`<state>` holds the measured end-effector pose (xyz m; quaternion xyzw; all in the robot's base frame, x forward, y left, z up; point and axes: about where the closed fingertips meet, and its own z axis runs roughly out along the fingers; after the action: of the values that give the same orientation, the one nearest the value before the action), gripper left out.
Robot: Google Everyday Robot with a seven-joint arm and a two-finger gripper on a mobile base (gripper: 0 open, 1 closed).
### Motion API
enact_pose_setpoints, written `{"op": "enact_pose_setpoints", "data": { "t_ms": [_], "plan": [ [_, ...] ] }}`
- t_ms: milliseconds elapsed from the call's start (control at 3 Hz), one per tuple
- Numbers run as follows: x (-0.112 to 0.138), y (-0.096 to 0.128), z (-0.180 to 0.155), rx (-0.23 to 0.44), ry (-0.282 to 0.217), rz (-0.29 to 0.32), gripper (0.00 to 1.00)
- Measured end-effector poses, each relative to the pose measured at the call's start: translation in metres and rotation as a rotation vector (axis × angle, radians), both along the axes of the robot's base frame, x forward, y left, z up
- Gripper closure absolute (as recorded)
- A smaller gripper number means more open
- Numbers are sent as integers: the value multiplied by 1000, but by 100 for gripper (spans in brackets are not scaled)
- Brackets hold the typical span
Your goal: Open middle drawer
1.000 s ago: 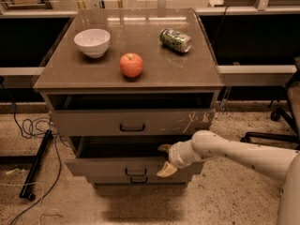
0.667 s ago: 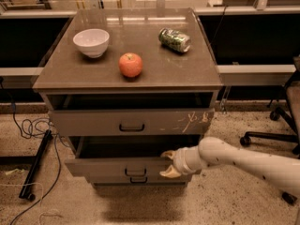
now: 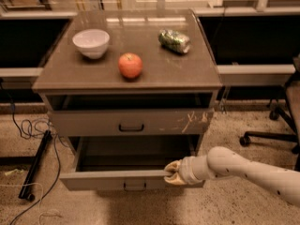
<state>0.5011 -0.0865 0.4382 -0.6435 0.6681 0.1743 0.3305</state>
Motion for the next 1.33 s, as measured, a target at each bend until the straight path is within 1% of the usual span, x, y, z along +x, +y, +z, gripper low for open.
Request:
{"op": "enact_pose_setpoints", "data": {
  "t_ms": [333, 667, 1333],
  "plan": [
    [-1, 1, 1, 0, 0, 0, 100],
    [-1, 1, 1, 0, 0, 0, 81],
    [-1, 1, 1, 0, 0, 0, 35]
  ]
}}
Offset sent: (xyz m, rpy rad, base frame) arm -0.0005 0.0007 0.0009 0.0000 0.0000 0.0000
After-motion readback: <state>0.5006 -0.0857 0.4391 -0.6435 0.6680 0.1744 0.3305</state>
